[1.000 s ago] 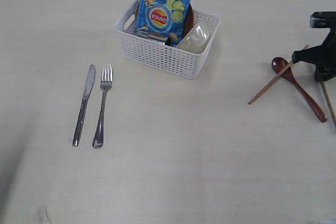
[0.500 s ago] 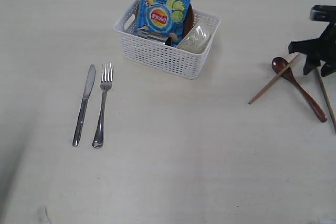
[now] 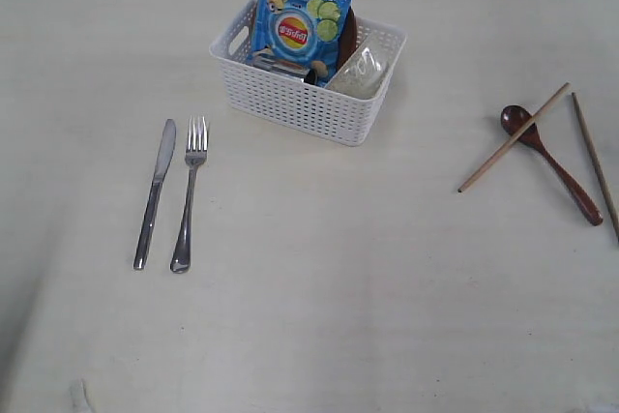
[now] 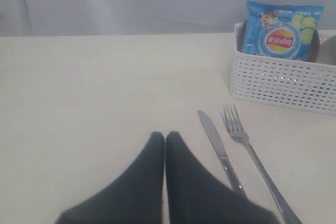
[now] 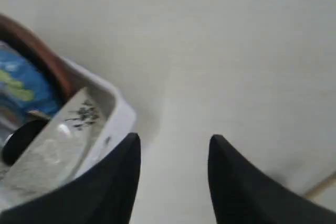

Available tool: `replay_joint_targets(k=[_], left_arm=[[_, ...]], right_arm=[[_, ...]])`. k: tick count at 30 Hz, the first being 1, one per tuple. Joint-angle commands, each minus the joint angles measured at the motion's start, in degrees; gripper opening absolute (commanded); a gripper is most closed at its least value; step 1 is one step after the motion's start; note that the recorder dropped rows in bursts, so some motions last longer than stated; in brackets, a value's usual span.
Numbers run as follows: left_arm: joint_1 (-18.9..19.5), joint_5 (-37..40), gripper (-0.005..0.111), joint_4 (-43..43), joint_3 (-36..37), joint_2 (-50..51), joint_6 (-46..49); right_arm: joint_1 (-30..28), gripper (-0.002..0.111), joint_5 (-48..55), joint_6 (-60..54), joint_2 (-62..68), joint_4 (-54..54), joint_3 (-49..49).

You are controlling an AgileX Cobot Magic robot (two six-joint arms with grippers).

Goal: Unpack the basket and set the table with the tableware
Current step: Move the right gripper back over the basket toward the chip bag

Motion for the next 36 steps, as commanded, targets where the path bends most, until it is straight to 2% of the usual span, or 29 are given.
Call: replay_joint_targets(k=[1, 5, 10, 19, 25, 32, 36], left_arm=[[-0.4, -0.1, 0.000, 0.0, 0.2, -0.2, 0.0], [-0.4, -0.1, 0.000, 0.0, 0.2, -0.2, 0.0], [-0.4, -0.1, 0.000, 0.0, 0.2, -0.2, 0.0], [-0.4, -0.1, 0.000, 0.0, 0.2, -0.2, 0.0], [-0.4, -0.1, 0.000, 0.0, 0.2, -0.2, 0.0], [-0.4, -0.1, 0.000, 0.0, 0.2, -0.2, 0.0], [-0.4, -0.1, 0.000, 0.0, 0.2, -0.2, 0.0]], right_arm=[[6.5, 0.041, -1.3, -1.5, -0.1, -2.3, -2.0], [11.9, 0.041, -5.4, -2.8, 0.6, -4.9, -4.9], [14.6, 0.041, -2.8, -2.8, 5.8, -4.7, -12.0], [14.8, 0.062, 5.4, -3.6, 17.9, -4.7, -25.2], [14.8, 0.061, 7.1, -4.8, 23.3, -4.3, -30.6], [14.8, 0.061, 8.4, -18.3, 26.9, 2.7, -33.6], [14.5, 0.061, 5.4, -18.6, 27.5, 2.6, -33.6]])
